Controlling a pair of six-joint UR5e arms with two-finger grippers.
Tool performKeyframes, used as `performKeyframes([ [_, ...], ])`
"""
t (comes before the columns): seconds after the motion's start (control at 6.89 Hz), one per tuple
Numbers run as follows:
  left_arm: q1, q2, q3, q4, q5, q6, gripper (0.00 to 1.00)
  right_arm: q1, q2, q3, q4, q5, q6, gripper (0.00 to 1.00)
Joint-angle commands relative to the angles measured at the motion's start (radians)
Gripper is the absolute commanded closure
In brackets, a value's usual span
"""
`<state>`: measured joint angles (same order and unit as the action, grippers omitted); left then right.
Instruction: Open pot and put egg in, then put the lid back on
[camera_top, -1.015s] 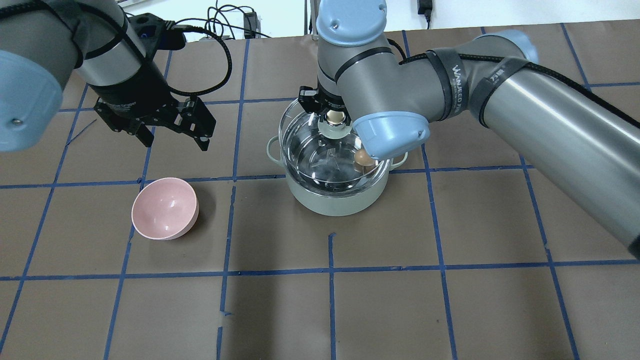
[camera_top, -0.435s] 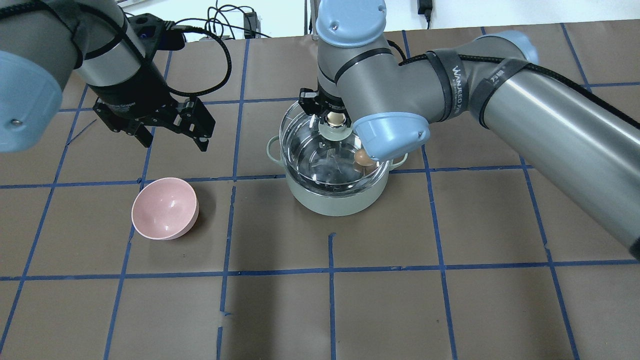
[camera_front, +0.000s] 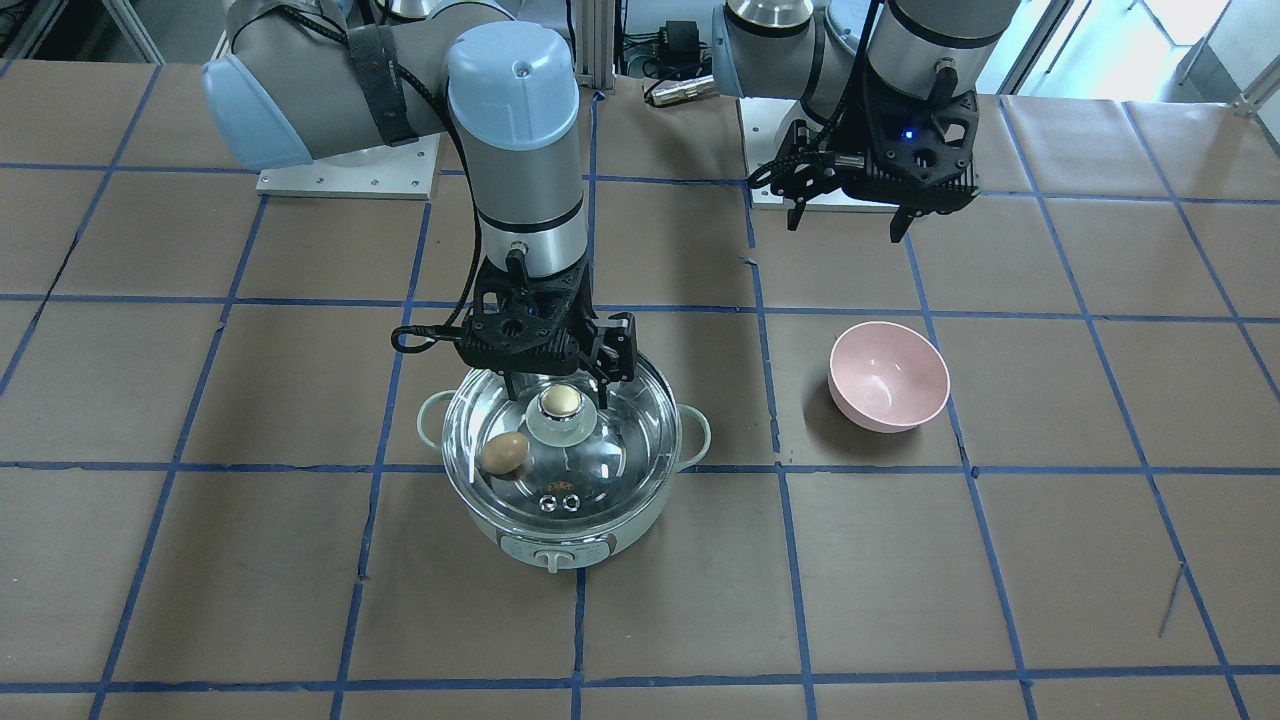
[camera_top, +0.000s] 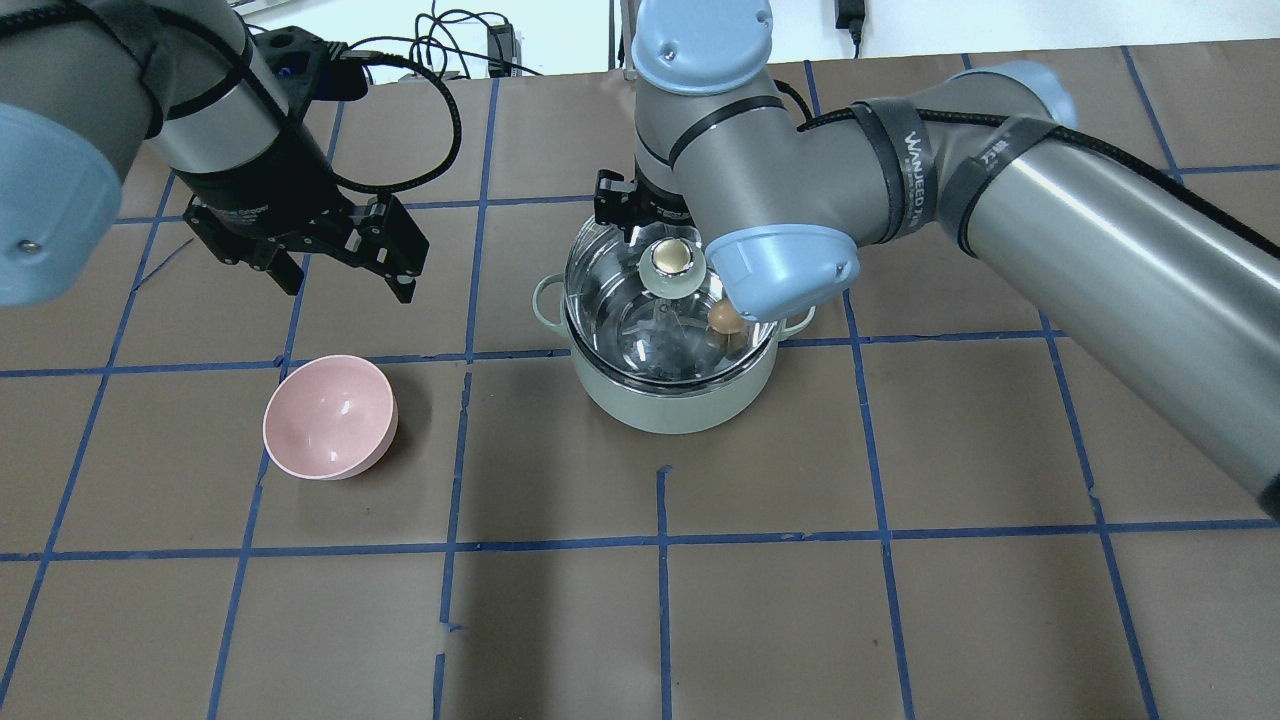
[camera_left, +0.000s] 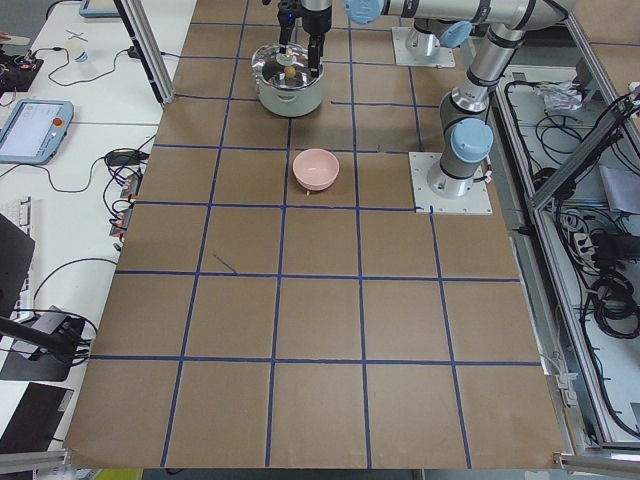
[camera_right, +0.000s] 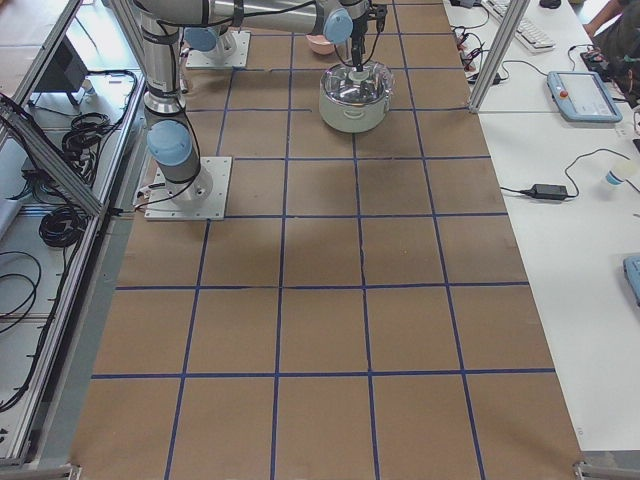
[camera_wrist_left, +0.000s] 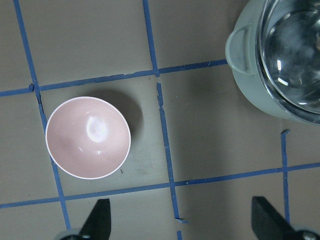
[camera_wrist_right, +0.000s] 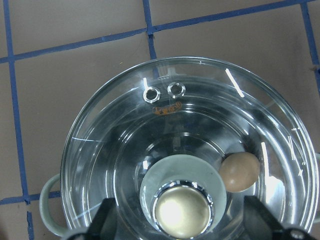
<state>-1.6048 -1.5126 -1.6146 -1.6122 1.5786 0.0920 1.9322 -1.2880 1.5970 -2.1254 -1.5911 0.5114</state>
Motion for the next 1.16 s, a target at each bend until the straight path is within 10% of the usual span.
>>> performKeyframes([
  [0.0, -0.001, 0.0, -0.001, 0.0, 0.0, 0.0, 0.0, -0.024, -0.008, -0.002, 0.01, -0.001, -0.043, 0.09],
  [0.58, 0.0, 0.0, 0.001, 0.0, 0.0, 0.0, 0.0, -0.101, -0.049, 0.011, -0.004, -0.007, -0.219, 0.11],
  [1.02, -0.001, 0.0, -0.001, 0.0, 0.0, 0.0, 0.0, -0.31, -0.201, 0.026, 0.215, 0.0, -0.431, 0.0],
])
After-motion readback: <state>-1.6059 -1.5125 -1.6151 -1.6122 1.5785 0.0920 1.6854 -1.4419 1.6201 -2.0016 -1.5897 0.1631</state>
